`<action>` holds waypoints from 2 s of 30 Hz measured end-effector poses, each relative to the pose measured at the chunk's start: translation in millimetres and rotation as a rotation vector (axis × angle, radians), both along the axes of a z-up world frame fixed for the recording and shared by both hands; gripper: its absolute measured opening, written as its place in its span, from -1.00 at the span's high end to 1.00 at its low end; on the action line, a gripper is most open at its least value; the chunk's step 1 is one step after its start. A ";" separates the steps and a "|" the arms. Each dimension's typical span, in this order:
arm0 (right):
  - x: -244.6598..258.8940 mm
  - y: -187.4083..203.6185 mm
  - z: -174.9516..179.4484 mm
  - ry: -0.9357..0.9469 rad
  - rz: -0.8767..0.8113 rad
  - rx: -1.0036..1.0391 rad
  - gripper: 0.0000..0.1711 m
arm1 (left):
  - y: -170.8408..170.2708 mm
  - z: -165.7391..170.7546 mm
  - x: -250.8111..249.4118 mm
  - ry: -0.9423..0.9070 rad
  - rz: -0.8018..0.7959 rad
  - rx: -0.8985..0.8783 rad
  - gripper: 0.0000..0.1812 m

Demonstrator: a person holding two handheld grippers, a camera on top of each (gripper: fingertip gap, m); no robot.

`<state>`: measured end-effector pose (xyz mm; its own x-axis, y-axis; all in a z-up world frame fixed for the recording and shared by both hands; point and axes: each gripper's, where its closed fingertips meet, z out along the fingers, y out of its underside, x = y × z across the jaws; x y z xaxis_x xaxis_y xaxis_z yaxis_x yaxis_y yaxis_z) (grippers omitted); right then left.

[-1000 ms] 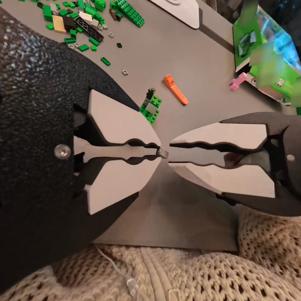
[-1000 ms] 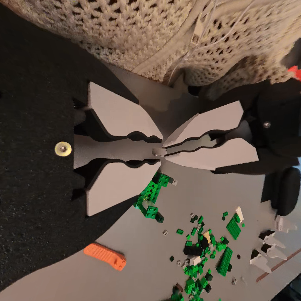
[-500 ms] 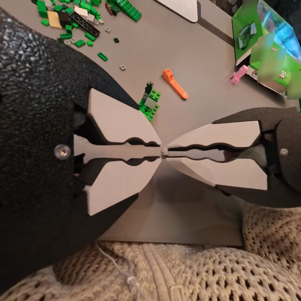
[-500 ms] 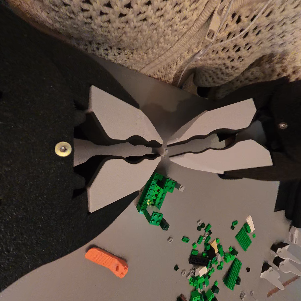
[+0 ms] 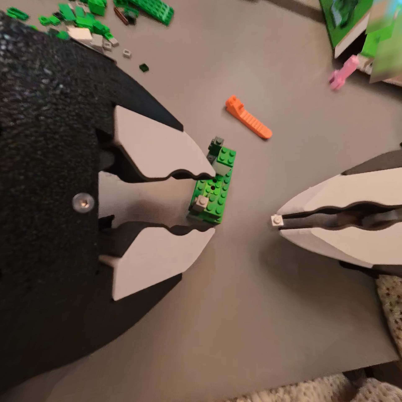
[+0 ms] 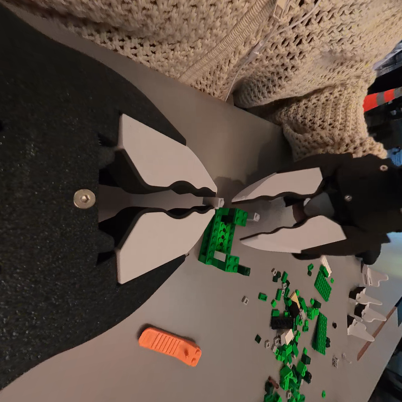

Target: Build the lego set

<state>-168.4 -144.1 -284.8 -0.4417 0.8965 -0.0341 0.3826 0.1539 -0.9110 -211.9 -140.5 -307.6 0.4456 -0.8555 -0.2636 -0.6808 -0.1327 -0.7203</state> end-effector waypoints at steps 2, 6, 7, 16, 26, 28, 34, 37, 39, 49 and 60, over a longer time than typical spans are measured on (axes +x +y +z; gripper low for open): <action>-0.9 1.2 -2.0 0.006 -0.006 0.001 0.92 | 1.5 -6.6 2.2 -0.010 -0.035 -0.041 0.64; -1.7 5.4 0.6 0.033 -0.024 0.003 0.92 | -0.3 -12.5 6.2 -0.033 -0.076 -0.099 0.75; -1.4 6.5 1.0 0.035 -0.027 0.003 0.92 | -0.8 -12.2 6.6 -0.040 -0.080 -0.103 0.76; 2.3 12.9 12.9 0.092 -0.024 0.025 0.92 | 4.1 4.9 15.8 -0.176 -0.019 0.022 0.81; 5.4 13.0 67.2 0.194 0.067 -0.006 0.92 | 8.5 64.0 47.2 -0.713 0.085 0.101 0.81; 3.6 12.9 85.7 0.151 0.118 -0.005 0.92 | 10.5 81.2 47.1 -0.855 0.119 0.136 0.81; -9.1 17.5 130.6 -0.098 0.273 0.104 0.92 | 20.8 124.9 35.1 -1.070 0.236 0.355 0.81; -16.7 19.6 140.9 -0.215 0.329 0.183 0.92 | 18.8 144.0 30.9 -1.144 0.247 0.438 0.82; -19.5 15.4 146.9 -0.273 0.370 0.209 0.92 | 18.1 151.4 28.6 -1.173 0.255 0.464 0.82; -21.0 6.7 142.9 -0.435 0.424 0.346 0.92 | 11.4 163.5 27.5 -1.176 0.229 0.530 0.82; -15.1 5.9 140.8 -0.541 0.437 0.387 0.91 | 9.7 163.5 31.3 -1.173 0.201 0.532 0.82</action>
